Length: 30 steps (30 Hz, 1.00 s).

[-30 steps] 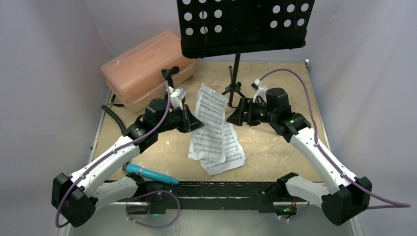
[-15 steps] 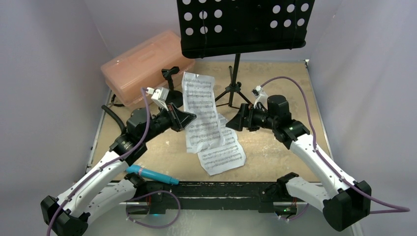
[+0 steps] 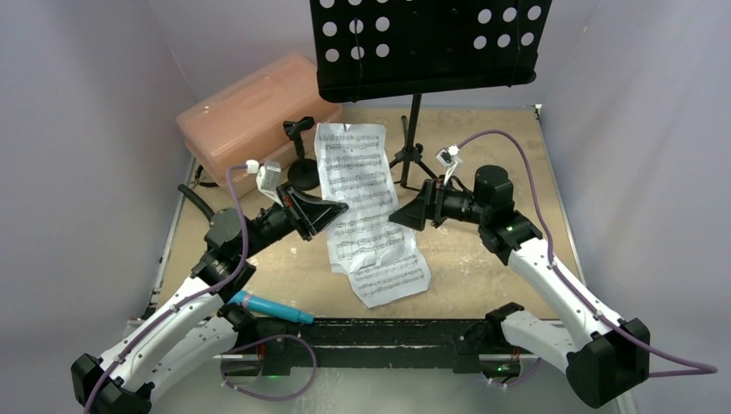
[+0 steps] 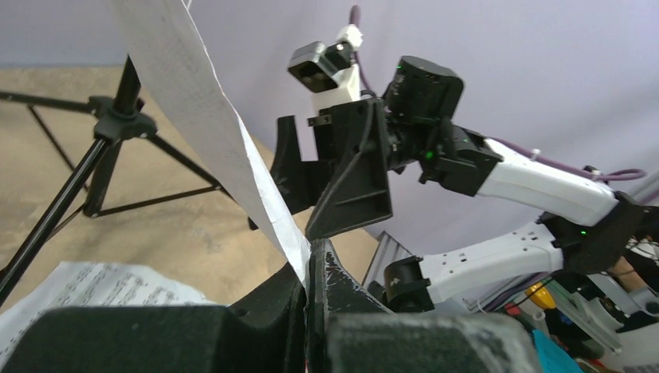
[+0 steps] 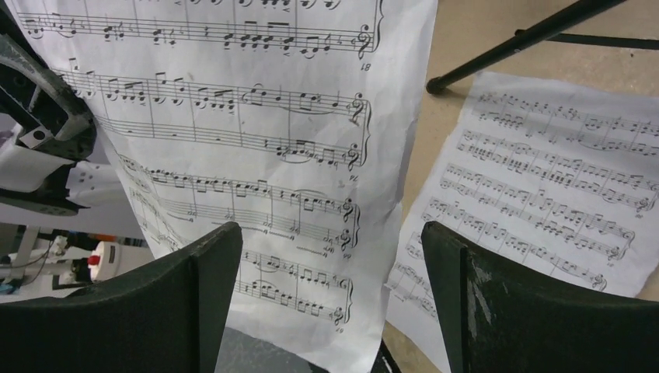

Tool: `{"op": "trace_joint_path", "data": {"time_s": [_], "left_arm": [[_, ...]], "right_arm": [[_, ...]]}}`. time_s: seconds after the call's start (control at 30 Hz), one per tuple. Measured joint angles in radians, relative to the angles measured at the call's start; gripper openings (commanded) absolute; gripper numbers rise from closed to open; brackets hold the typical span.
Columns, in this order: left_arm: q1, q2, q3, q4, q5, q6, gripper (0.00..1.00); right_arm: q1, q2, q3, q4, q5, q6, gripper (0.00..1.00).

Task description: Set up the instrument practice props

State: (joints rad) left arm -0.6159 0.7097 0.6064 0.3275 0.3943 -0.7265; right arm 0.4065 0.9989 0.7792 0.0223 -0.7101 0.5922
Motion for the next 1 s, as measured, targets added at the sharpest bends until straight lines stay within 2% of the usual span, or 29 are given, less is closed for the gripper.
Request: {"op": "trace_joint_path", "data": {"time_s": [0.3, 0.53, 0.7, 1.0], "left_arm": [[0.0, 0.001, -0.018, 0.092, 0.066, -0.025, 0.0], [0.0, 0.013, -0.033, 0.099, 0.067, -0.032, 0.0], [0.0, 0.024, -0.033, 0.103, 0.07, -0.031, 0.0], [0.0, 0.032, -0.032, 0.1, 0.071, -0.012, 0.0]], "right_arm": [[-0.001, 0.016, 0.01, 0.074, -0.076, 0.03, 0.84], [-0.002, 0.003, 0.058, 0.144, -0.13, 0.056, 0.66], [-0.002, -0.007, 0.059, 0.224, -0.173, 0.103, 0.56], [-0.002, -0.018, 0.076, 0.267, -0.205, 0.132, 0.36]]}}
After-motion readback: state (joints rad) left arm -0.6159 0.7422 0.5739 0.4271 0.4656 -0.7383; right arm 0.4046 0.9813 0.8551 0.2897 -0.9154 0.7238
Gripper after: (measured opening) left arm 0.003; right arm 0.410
